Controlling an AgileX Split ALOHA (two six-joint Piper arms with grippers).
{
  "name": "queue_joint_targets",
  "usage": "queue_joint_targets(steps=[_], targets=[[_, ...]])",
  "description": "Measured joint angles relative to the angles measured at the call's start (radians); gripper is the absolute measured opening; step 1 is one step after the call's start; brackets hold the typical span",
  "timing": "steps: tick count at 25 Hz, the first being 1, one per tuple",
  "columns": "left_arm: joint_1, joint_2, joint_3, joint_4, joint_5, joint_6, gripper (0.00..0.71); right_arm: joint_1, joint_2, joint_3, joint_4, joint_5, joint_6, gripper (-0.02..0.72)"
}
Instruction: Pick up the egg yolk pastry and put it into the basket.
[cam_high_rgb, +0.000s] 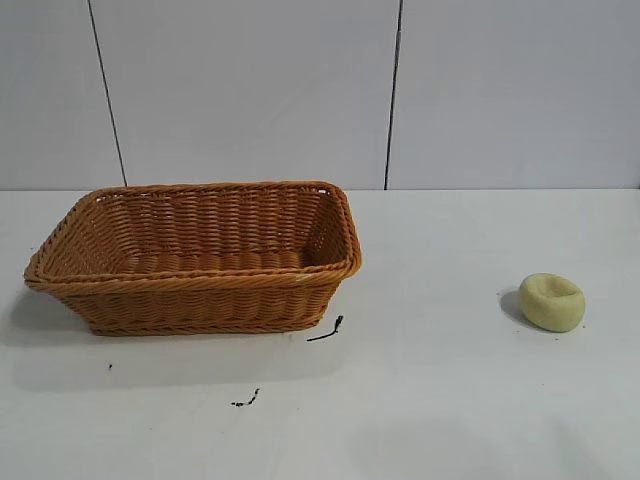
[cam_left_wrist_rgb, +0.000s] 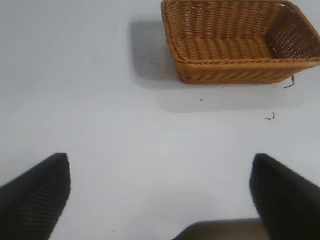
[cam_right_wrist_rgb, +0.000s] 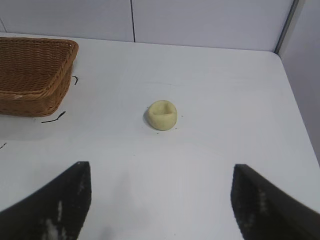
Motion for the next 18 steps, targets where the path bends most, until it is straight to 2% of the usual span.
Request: queue_joint_targets(steps=[5,7,10,18], targets=[[0.000,0.000,0.000,0.000,0.000,0.000,0.695,0.000,0.000,0.000,0.000,0.000,0.000,0.543],[0.000,0.000,0.000,0.000,0.000,0.000,0.695,0.000,0.000,0.000,0.000,0.000,0.000,0.615],[0.000,0.000,0.000,0.000,0.000,0.000,0.695,0.000,0.038,-0.006,0.000,0.000,0.000,0.669],[0.000,0.000,0.000,0.000,0.000,0.000,0.695,0.000,0.448,-0.181,-0.008,-0.030,0.011,0.683]])
